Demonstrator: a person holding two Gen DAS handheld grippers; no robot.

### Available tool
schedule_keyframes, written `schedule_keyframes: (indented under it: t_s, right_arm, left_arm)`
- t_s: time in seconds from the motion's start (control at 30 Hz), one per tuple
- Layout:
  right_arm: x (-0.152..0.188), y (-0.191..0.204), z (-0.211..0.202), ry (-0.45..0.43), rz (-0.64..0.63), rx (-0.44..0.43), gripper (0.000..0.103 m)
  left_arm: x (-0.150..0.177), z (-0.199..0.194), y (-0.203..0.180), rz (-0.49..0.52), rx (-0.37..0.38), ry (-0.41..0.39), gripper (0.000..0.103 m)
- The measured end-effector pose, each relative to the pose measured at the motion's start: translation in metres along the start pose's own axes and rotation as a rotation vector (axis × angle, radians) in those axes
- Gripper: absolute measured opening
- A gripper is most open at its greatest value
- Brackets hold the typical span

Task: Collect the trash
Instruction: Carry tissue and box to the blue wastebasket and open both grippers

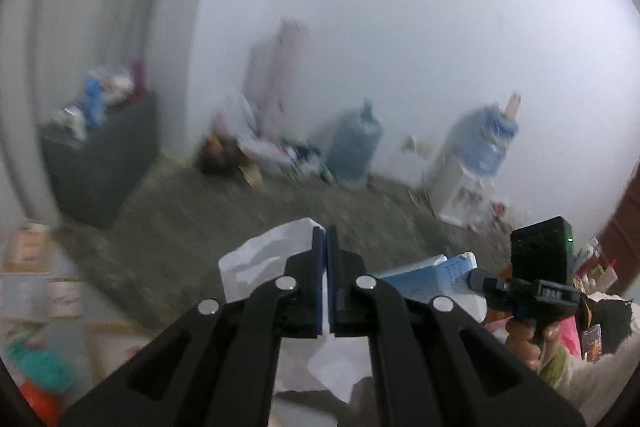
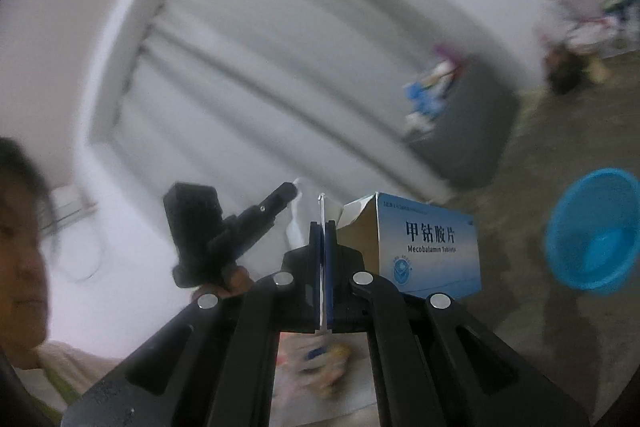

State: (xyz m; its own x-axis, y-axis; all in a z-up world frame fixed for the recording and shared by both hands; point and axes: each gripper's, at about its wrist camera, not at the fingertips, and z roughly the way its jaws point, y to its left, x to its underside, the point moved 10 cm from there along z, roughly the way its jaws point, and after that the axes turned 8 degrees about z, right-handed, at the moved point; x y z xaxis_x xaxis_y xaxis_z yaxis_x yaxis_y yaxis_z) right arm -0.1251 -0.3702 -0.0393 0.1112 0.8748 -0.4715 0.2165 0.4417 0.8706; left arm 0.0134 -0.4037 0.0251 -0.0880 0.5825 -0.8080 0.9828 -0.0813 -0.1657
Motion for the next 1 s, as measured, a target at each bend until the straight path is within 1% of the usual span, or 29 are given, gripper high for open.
schedule_keyframes:
  t_s: [0.03,0.07,0.1,0.17,0.2,0.27,0.3,0.37,0.4,0.43,0.47,0.5,0.53,0.6,0.63,0.67,0.7,0.73,0.77,0.87,0.9,1.0]
  right_arm:
    - [-0.006,-0.020,0.003,-0.012,0.023,0.026,0.000]
    - [-0.010,-0.038,0.007,-0.022,0.040,0.056,0.000]
    - [-0.015,-0.053,0.008,-0.029,0.052,0.085,0.000]
    - [-0.021,-0.101,0.023,-0.036,0.098,0.158,0.000]
    - [-0.023,-0.124,0.030,-0.040,0.115,0.200,0.000]
    - [-0.027,-0.160,0.041,-0.037,0.139,0.266,0.000]
    - [-0.027,-0.180,0.049,-0.035,0.160,0.295,0.000]
    - [-0.029,-0.204,0.057,-0.031,0.183,0.333,0.002]
    - [-0.028,-0.221,0.067,-0.017,0.191,0.366,0.003]
    - [-0.032,-0.236,0.065,-0.008,0.200,0.411,0.005]
    - [-0.036,-0.245,0.067,0.007,0.205,0.447,0.014]
    - [-0.032,-0.261,0.075,0.039,0.204,0.506,0.021]
    - [-0.030,-0.270,0.081,0.055,0.197,0.545,0.029]
    - [-0.033,-0.280,0.087,0.076,0.175,0.590,0.030]
    - [-0.032,-0.277,0.087,0.079,0.164,0.601,0.030]
    - [-0.036,-0.277,0.091,0.075,0.155,0.608,0.030]
    - [-0.037,-0.268,0.091,0.066,0.136,0.599,0.031]
    - [-0.037,-0.262,0.089,0.060,0.123,0.591,0.032]
    - [-0.036,-0.256,0.082,0.052,0.102,0.588,0.036]
    - [-0.036,-0.223,0.070,0.032,0.021,0.572,0.039]
    - [-0.035,-0.209,0.061,0.025,-0.007,0.571,0.040]
    - [-0.037,-0.183,0.055,0.015,-0.073,0.556,0.043]
  left_arm:
    - [0.002,0.035,0.000,0.007,0.011,0.045,0.001]
    - [0.003,0.059,0.002,0.013,0.018,0.075,0.001]
    - [0.009,0.099,0.004,0.011,0.031,0.127,0.001]
    - [0.018,0.143,0.008,-0.002,0.041,0.188,0.001]
    - [0.028,0.178,0.014,-0.019,0.040,0.234,0.001]
    - [0.041,0.216,0.023,-0.043,0.042,0.278,0.001]
    - [0.053,0.243,0.031,-0.050,0.021,0.316,0.001]
    - [0.067,0.276,0.042,-0.056,-0.005,0.354,0.002]
    - [0.074,0.286,0.049,-0.058,-0.017,0.372,0.003]
    - [0.082,0.297,0.055,-0.058,-0.044,0.397,0.005]
    - [0.089,0.308,0.062,-0.052,-0.074,0.426,0.015]
    - [0.095,0.312,0.064,-0.050,-0.086,0.438,0.025]
    - [0.095,0.314,0.067,-0.052,-0.092,0.438,0.028]
    - [0.092,0.311,0.072,-0.061,-0.110,0.418,0.038]
    - [0.090,0.308,0.071,-0.064,-0.114,0.412,0.040]
    - [0.086,0.303,0.070,-0.066,-0.112,0.404,0.041]
    - [0.080,0.297,0.067,-0.062,-0.103,0.393,0.042]
    - [0.075,0.290,0.065,-0.050,-0.101,0.383,0.042]
    - [0.068,0.279,0.062,-0.030,-0.110,0.372,0.042]
    - [0.048,0.241,0.048,-0.002,-0.094,0.323,0.047]
    - [0.039,0.219,0.044,0.015,-0.101,0.299,0.049]
    - [0.022,0.163,0.036,0.049,-0.122,0.259,0.050]
